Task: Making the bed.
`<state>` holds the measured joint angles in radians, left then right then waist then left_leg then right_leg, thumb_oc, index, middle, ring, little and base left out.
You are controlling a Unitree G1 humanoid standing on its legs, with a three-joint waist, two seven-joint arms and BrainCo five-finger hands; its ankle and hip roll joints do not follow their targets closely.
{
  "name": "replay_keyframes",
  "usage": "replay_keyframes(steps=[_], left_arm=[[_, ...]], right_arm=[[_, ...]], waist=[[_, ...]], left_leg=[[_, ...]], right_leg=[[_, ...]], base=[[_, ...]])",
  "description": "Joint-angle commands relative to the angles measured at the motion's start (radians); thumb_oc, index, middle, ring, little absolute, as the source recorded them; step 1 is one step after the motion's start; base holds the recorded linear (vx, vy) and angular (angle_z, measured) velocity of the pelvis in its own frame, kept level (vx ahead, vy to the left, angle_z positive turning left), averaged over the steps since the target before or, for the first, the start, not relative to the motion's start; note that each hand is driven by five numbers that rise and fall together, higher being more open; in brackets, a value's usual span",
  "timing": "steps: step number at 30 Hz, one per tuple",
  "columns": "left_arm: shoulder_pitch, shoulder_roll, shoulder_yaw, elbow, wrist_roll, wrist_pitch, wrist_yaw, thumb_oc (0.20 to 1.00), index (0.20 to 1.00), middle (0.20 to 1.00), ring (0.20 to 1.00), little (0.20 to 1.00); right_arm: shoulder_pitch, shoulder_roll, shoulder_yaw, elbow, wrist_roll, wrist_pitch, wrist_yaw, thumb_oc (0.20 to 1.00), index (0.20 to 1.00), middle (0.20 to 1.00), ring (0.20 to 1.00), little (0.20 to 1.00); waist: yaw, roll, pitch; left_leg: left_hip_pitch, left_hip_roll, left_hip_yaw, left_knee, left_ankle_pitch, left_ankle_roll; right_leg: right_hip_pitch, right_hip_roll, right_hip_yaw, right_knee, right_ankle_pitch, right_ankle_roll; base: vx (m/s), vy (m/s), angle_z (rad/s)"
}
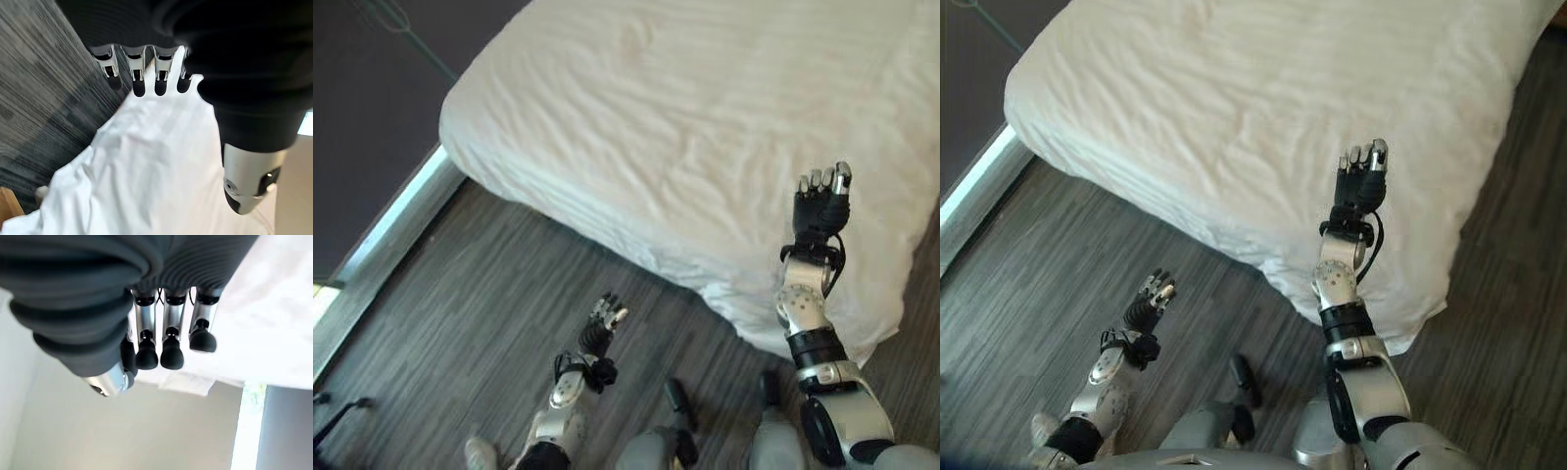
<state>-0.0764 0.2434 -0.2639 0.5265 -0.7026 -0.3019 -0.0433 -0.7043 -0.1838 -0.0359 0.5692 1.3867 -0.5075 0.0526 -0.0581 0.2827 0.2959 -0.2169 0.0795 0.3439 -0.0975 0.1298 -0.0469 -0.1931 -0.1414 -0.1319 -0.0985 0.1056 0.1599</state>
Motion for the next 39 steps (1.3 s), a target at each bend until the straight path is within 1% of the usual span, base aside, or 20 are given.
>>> replay_keyframes(steps=[1, 4, 6, 12, 14, 17, 18, 21, 22, 23, 25, 27, 28, 31, 32, 33, 34, 35, 37, 39], left_arm=[[-0.092, 0.094, 0.037, -0.016, -0.012, -0.062, -0.002, 1.0, 1.0, 1.0, 1.0, 1.0], [-0.122, 0.096, 0.036, 0.035, 0.037, -0.061, 0.001, 1.0, 1.0, 1.0, 1.0, 1.0], [-0.126, 0.103, 0.055, 0.034, 0.042, -0.067, -0.004, 1.0, 1.0, 1.0, 1.0, 1.0], [-0.103, 0.084, 0.114, 0.008, 0.038, -0.064, -0.015, 1.0, 1.0, 1.0, 1.0, 1.0], [-0.107, 0.067, 0.154, 0.006, 0.047, -0.06, -0.016, 1.0, 1.0, 1.0, 1.0, 1.0], [-0.108, 0.061, 0.159, 0.005, 0.049, -0.06, -0.015, 1.0, 1.0, 1.0, 1.0, 1.0], [-0.106, 0.054, 0.16, 0.002, 0.061, -0.058, -0.01, 1.0, 1.0, 1.0, 1.0, 1.0], [-0.134, 0.028, 0.151, -0.007, 0.091, -0.056, 0.011, 1.0, 1.0, 1.0, 1.0, 1.0], [-0.138, 0.026, 0.15, -0.012, 0.099, -0.055, 0.017, 1.0, 1.0, 1.0, 1.0, 1.0], [-0.152, 0.025, 0.149, -0.027, 0.115, -0.058, 0.026, 1.0, 1.0, 1.0, 1.0, 1.0], [-0.183, 0.031, 0.144, -0.109, 0.147, -0.083, 0.055, 1.0, 1.0, 1.0, 1.0, 1.0], [-0.194, 0.034, 0.134, -0.14, 0.166, -0.088, 0.065, 1.0, 1.0, 1.0, 1.0, 1.0], [-0.204, 0.039, 0.13, -0.173, 0.173, -0.096, 0.072, 1.0, 1.0, 1.0, 1.0, 1.0], [-0.196, 0.058, 0.119, -0.27, 0.157, -0.102, 0.058, 1.0, 1.0, 1.0, 1.0, 1.0], [-0.18, 0.054, 0.098, -0.271, 0.166, -0.094, 0.045, 1.0, 1.0, 1.0, 1.0, 1.0], [-0.18, 0.055, 0.099, -0.272, 0.166, -0.093, 0.045, 1.0, 1.0, 1.0, 1.0, 1.0], [-0.171, 0.051, 0.074, -0.278, 0.189, -0.09, 0.043, 1.0, 1.0, 1.0, 1.0, 1.0], [-0.154, 0.058, 0.041, -0.307, 0.253, -0.081, 0.041, 1.0, 1.0, 1.0, 1.0, 1.0], [-0.134, 0.065, 0.029, -0.333, 0.289, -0.073, 0.033, 1.0, 1.0, 1.0, 1.0, 1.0], [-0.1, 0.088, 0.023, -0.365, 0.36, -0.065, 0.069, 1.0, 1.0, 1.0, 1.0, 1.0]], right_arm=[[-0.093, 0.015, -0.03, 0.018, 0.006, -0.016, 0.001, 0.2, 0.2, 0.2, 0.2, 0.2], [-0.03, 0.004, -0.003, 0.111, -0.074, 0.067, -0.008, 0.2, 0.2, 0.2, 0.2, 0.2], [0.002, -0.027, -0.007, 0.12, -0.103, 0.081, -0.003, 0.2, 0.2, 0.2, 0.2, 0.2], [0.19, -0.081, -0.079, 0.076, -0.139, 0.102, 0.031, 0.2, 0.2, 0.2, 0.2, 0.2], [0.346, -0.124, -0.166, 0.053, -0.142, 0.118, 0.055, 0.2, 0.2, 0.2, 0.2, 0.2], [0.392, -0.132, -0.195, 0.045, -0.139, 0.122, 0.06, 0.2, 0.2, 0.2, 0.2, 0.2], [0.472, -0.142, -0.239, 0.021, -0.144, 0.12, 0.058, 0.2, 0.2, 0.2, 0.2, 0.2], [0.581, -0.153, -0.239, -0.027, -0.219, 0.133, 0.053, 0.2, 0.2, 0.2, 0.2, 0.2], [0.596, -0.147, -0.227, -0.038, -0.251, 0.14, 0.046, 0.432, 0.432, 0.432, 0.432, 0.432], [0.618, -0.142, -0.207, -0.055, -0.302, 0.145, 0.03, 1.0, 1.0, 1.0, 1.0, 1.0], [0.636, -0.143, -0.095, -0.103, -0.431, 0.16, 0.017, 1.0, 1.0, 1.0, 1.0, 1.0], [0.641, -0.139, -0.057, -0.14, -0.472, 0.167, 0.013, 1.0, 1.0, 1.0, 1.0, 1.0], [0.653, -0.141, -0.029, -0.175, -0.508, 0.168, 0.013, 1.0, 1.0, 1.0, 1.0, 1.0], [0.678, -0.142, 0.062, -0.245, -0.619, 0.191, 0.012, 1.0, 1.0, 1.0, 1.0, 1.0], [0.686, -0.148, 0.134, -0.241, -0.739, 0.23, 0.015, 1.0, 1.0, 1.0, 1.0, 1.0], [0.686, -0.148, 0.134, -0.242, -0.739, 0.23, 0.014, 1.0, 1.0, 1.0, 1.0, 1.0], [0.688, -0.139, 0.158, -0.222, -0.782, 0.24, 0.008, 1.0, 1.0, 1.0, 1.0, 1.0], [0.706, -0.129, 0.184, -0.224, -0.858, 0.258, 0.013, 1.0, 1.0, 1.0, 1.0, 1.0], [0.751, -0.125, 0.164, -0.253, -0.887, 0.26, 0.016, 1.0, 1.0, 1.0, 1.0, 1.0], [0.765, -0.171, 0.184, -0.361, -1.122, 0.265, -0.049, 1.0, 1.0, 1.0, 1.0, 1.0]], waist=[[0.012, -0.07, 0.073], [0.003, -0.041, 0.097], [-0.006, -0.034, 0.098], [-0.045, -0.048, 0.098], [-0.087, -0.08, 0.09], [-0.102, -0.093, 0.085], [-0.133, -0.117, 0.073], [-0.187, -0.158, 0.062], [-0.196, -0.169, 0.063], [-0.207, -0.185, 0.065], [-0.223, -0.231, 0.069], [-0.218, -0.247, 0.069], [-0.212, -0.255, 0.066], [-0.182, -0.281, 0.033], [-0.162, -0.289, 0.004], [-0.163, -0.292, 0.001], [-0.157, -0.293, -0.011], [-0.166, -0.296, -0.048], [-0.175, -0.303, -0.068], [-0.183, -0.336, -0.09]], left_leg=[[0.065, 0.089, 0.006, 0.01, 0.005, -0.132], [0.036, 0.095, 0.014, 0.01, 0.016, -0.141], [0.028, 0.098, 0.017, 0.01, 0.02, -0.143], [0.046, 0.103, 0.031, 0.01, 0.007, -0.14], [0.075, 0.108, 0.041, 0.01, -0.01, -0.138], [0.085, 0.109, 0.046, 0.01, -0.009, -0.136], [0.108, 0.109, 0.055, 0.01, -0.021, -0.132], [0.176, 0.102, 0.087, 0.014, -0.048, -0.126], [0.194, 0.1, 0.101, 0.023, -0.052, -0.125], [0.206, 0.106, 0.117, 0.057, -0.068, -0.128], [0.228, 0.121, 0.132, 0.149, -0.113, -0.134], [0.23, 0.113, 0.108, 0.169, -0.123, -0.134], [0.231, 0.097, 0.07, 0.177, -0.139, -0.131], [0.241, 0.037, -0.115, 0.208, -0.219, -0.118], [0.284, 0.015, -0.236, 0.184, -0.263, -0.097], [0.282, 0.012, -0.236, 0.18, -0.257, -0.097], [0.316, 0.01, -0.281, 0.153, -0.271, -0.088], [0.357, 0.008, -0.266, 0.088, -0.26, -0.074], [0.385, 0.019, -0.228, 0.048, -0.246, -0.079], [0.414, -0.018, -0.204, 0.01, -0.244, -0.057]], right_leg=[[-0.06, -0.059, 0.0, 0.02, 0.0, 0.025], [-0.098, -0.069, 0.002, 0.024, 0.009, 0.027], [-0.108, -0.069, 0.003, 0.025, 0.01, 0.026], [-0.096, -0.063, 0.005, 0.023, 0.004, 0.029], [-0.077, -0.06, 0.006, 0.029, -0.007, 0.032], [-0.071, -0.057, 0.008, 0.03, -0.004, 0.028], [-0.059, -0.054, 0.015, 0.036, -0.009, 0.026], [-0.028, -0.044, 0.042, 0.053, -0.028, 0.024], [-0.017, -0.042, 0.052, 0.056, -0.026, 0.022], [0.0, -0.041, 0.067, 0.057, -0.031, 0.021], [0.038, -0.035, 0.107, 0.054, -0.035, 0.025], [0.038, -0.029, 0.13, 0.051, -0.028, 0.024], [0.035, -0.025, 0.143, 0.054, -0.023, 0.024], [0.032, -0.008, 0.191, 0.041, -0.003, 0.027], [0.031, 0.011, 0.235, 0.033, 0.007, 0.031], [0.028, 0.008, 0.236, 0.032, 0.01, 0.031], [0.033, 0.017, 0.25, 0.035, 0.015, 0.033], [0.029, 0.012, 0.253, 0.037, 0.026, 0.038], [0.03, 0.003, 0.244, 0.038, 0.036, 0.05], [0.005, -0.01, 0.23, 0.038, 0.091, 0.094]], base=[[-0.06, -0.005, -0.02], [-0.06, -0.007, -0.05], [-0.01, -0.003, 0.03], [0.01, 0.004, 0.0], [0.05, -0.032, 0.02], [0.04, -0.032, 0.03], [0.05, -0.03, -0.08], [0.06, -0.005, -0.21], [0.02, -0.015, -0.27], [0.03, -0.021, -0.36], [0.05, 0.014, -0.63], [-0.01, 0.05, -0.82], [-0.05, 0.089, -1.08], [-0.01, 0.144, -0.94], [-0.02, 0.166, -0.97], [-0.07, 0.193, -0.99], [-0.09, 0.195, -0.91], [-0.08, 0.199, -0.54], [-0.1, 0.189, -0.27], [-0.19, 0.202, -0.19]])
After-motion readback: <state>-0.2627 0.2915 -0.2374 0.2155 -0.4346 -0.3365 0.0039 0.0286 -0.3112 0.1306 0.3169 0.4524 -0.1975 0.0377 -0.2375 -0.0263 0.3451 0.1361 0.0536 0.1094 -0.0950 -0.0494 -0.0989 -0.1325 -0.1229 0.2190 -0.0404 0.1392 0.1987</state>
